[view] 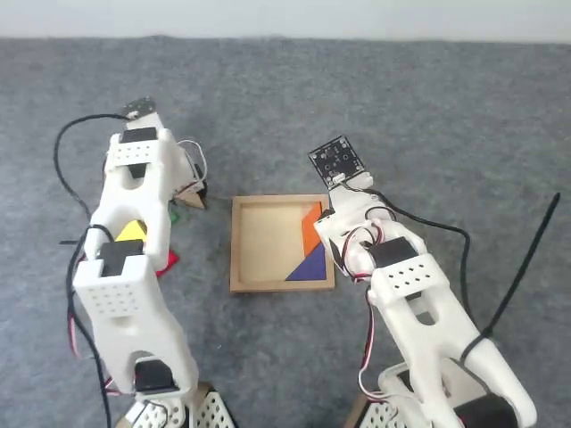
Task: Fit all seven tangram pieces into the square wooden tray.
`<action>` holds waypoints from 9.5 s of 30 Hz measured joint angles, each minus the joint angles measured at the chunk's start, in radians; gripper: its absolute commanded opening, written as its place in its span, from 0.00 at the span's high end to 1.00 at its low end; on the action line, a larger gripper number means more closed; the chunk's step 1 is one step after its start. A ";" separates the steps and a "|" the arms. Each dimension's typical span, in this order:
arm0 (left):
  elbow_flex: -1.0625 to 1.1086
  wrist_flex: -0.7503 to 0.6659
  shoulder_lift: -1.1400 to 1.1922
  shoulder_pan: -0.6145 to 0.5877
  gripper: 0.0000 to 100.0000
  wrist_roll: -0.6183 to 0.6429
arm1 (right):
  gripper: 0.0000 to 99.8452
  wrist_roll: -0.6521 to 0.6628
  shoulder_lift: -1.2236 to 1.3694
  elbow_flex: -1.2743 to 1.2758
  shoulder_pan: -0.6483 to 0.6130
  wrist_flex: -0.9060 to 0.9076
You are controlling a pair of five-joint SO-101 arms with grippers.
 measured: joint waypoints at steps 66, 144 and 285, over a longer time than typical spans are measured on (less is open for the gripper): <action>-0.127 0.222 0.051 0.031 0.88 -0.362 | 0.99 0.005 0.000 0.000 0.002 0.000; 0.095 0.038 -0.126 0.057 0.77 -0.858 | 0.99 -0.021 -0.245 0.020 0.164 0.089; -0.006 0.124 -0.051 0.081 0.78 -1.086 | 0.77 -0.232 0.835 -0.766 -0.018 0.419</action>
